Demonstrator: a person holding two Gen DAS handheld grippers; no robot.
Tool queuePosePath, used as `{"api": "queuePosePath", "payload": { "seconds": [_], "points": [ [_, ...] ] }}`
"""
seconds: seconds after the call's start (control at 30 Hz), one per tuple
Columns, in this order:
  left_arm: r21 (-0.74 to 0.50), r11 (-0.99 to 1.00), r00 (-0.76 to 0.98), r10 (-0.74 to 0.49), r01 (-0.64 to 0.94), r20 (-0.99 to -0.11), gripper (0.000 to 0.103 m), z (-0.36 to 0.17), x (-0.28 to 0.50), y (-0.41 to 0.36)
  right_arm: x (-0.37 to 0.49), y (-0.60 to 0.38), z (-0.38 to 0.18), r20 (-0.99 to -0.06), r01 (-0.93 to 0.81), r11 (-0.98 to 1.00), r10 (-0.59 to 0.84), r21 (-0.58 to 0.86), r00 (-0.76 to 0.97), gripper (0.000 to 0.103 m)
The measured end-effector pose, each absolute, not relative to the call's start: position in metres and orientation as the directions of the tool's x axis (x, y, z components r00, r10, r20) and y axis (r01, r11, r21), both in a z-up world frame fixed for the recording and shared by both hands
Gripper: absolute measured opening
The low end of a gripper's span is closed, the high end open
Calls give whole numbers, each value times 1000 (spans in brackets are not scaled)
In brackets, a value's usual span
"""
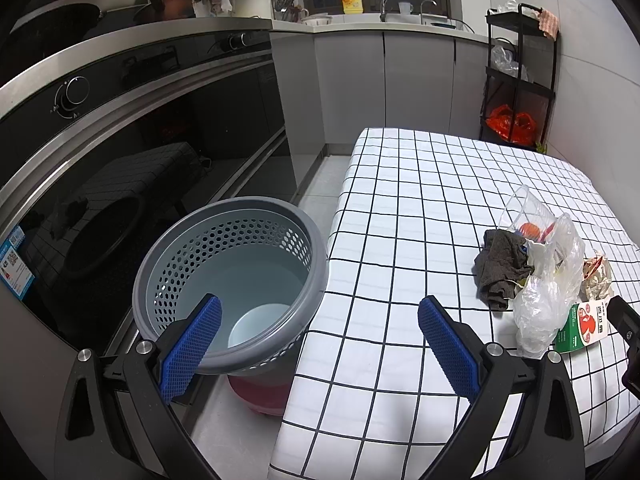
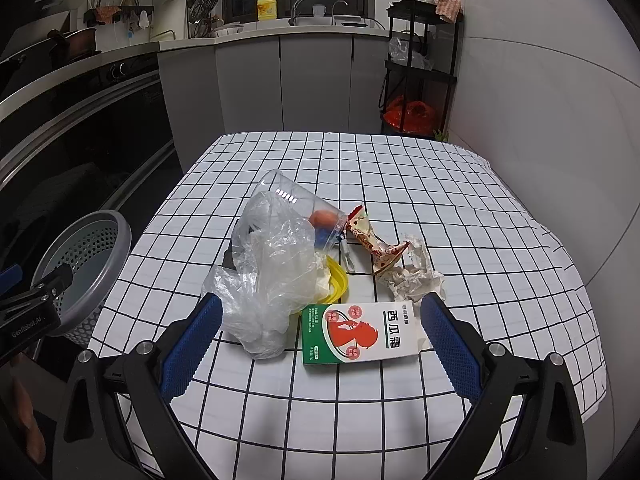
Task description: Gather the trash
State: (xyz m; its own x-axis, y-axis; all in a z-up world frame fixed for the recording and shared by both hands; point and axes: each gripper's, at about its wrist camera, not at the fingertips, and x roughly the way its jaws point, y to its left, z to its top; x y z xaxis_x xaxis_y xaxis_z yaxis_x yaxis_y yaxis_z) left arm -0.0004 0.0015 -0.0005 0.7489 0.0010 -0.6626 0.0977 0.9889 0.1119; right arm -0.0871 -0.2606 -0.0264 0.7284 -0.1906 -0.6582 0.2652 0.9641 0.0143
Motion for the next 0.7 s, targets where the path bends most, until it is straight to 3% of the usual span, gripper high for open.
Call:
{"api": "queuePosePath", "payload": {
  "seconds": [0.7],
  "points": [
    [112, 989, 749, 0, 98, -663, 97, -1, -1, 2, -86, -260, -28, -661, 261, 965, -184, 19, 727, 95]
  ]
}}
